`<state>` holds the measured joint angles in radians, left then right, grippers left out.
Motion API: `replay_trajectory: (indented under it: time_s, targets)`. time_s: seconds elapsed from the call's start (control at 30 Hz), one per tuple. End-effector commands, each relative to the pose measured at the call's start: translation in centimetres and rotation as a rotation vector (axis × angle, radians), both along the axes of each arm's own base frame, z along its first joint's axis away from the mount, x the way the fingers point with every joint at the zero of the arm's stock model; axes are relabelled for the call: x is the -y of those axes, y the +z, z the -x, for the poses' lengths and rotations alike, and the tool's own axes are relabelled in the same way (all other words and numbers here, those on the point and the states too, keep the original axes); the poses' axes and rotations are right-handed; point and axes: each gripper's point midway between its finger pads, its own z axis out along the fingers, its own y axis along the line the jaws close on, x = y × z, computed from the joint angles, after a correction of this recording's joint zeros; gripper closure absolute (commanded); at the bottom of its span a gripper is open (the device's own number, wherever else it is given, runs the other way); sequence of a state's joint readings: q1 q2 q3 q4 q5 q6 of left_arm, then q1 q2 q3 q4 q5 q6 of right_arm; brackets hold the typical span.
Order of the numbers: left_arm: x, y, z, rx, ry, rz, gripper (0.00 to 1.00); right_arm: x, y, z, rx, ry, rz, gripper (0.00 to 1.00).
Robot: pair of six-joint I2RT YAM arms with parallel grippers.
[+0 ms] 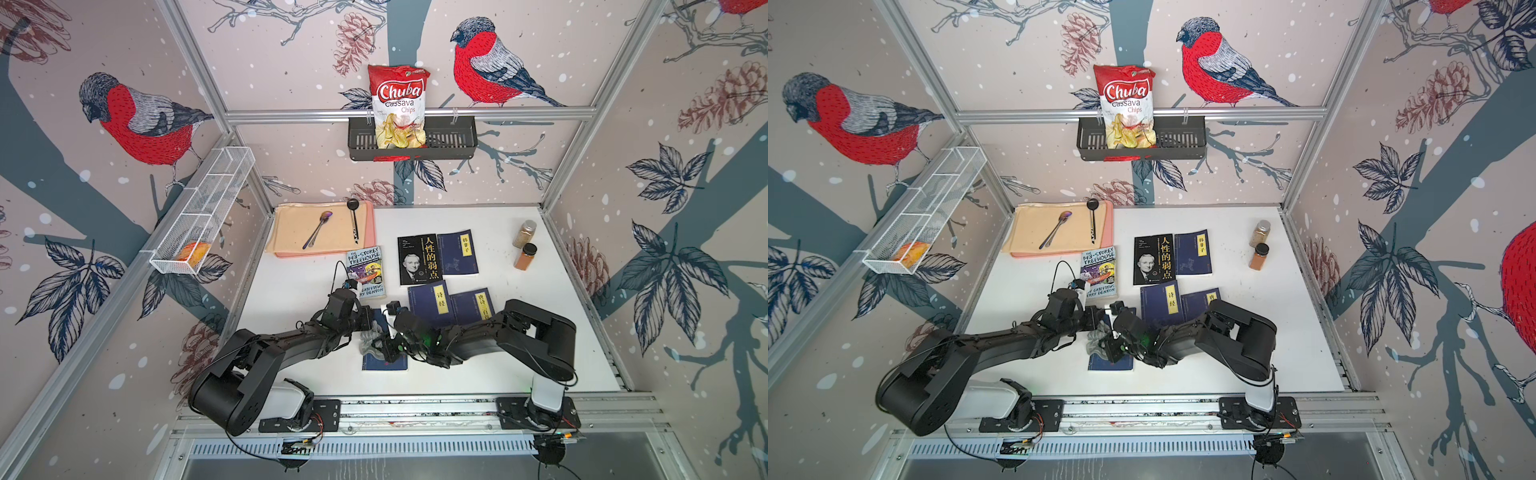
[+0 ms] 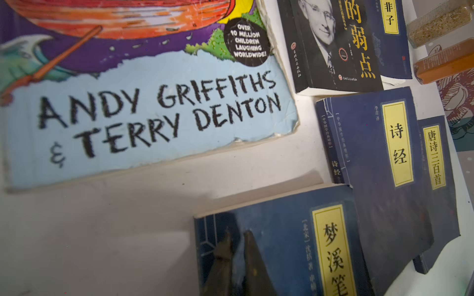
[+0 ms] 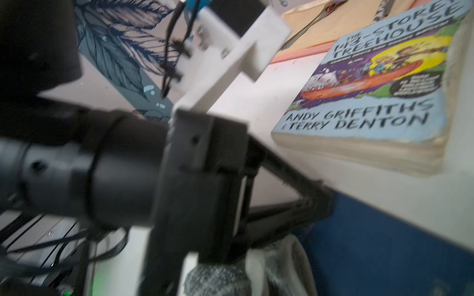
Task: Wipe the cover of the book
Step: Wipe the dirt from the cover of the book.
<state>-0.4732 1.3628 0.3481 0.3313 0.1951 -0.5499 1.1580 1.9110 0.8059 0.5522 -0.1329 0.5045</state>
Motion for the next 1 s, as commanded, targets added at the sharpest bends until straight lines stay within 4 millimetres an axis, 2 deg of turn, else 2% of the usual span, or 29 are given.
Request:
replay_trajectory:
  time_s: [0.0, 0.13, 0.4, 0.5, 0.6, 0.73, 0.87, 0.97]
  targets:
    - [-1.5, -2.5, 2.0, -0.109, 0.003, -0.082, 0.87, 2.6, -4.0, -3.3, -0.024, -0.104, 0.156, 0.94]
    - [-1.4, -2.5, 2.1, -0.11, -0.001, -0.075, 0.87, 2.5, -4.6, -6.2, -0.023, -0.139, 0.161, 0.95]
    - [-1.4, -2.6, 2.1, -0.112, -0.001, -0.078, 0.87, 2.3, -3.7, -8.3, -0.001, -0.163, 0.141, 0.94]
    - [-1.5, -2.6, 2.1, -0.11, -0.001, -0.079, 0.87, 1.9, -0.9, -8.4, 0.041, -0.147, 0.097, 0.94]
    - [-1.5, -2.4, 2.1, -0.104, 0.002, -0.077, 0.87, 2.0, 3.6, -8.7, 0.106, -0.148, 0.034, 0.94]
    - [-1.6, -2.4, 2.1, -0.103, 0.004, -0.079, 0.87, 3.3, 8.6, -9.1, 0.187, -0.176, -0.019, 0.93]
    - [-1.6, -2.1, 2.1, -0.095, 0.003, -0.081, 0.85, 6.0, 11.0, -8.9, 0.233, -0.235, -0.031, 0.92]
    - [-1.6, -1.5, 2.0, -0.079, 0.001, -0.079, 0.8, 8.2, 10.8, -8.0, 0.219, -0.263, -0.013, 0.91]
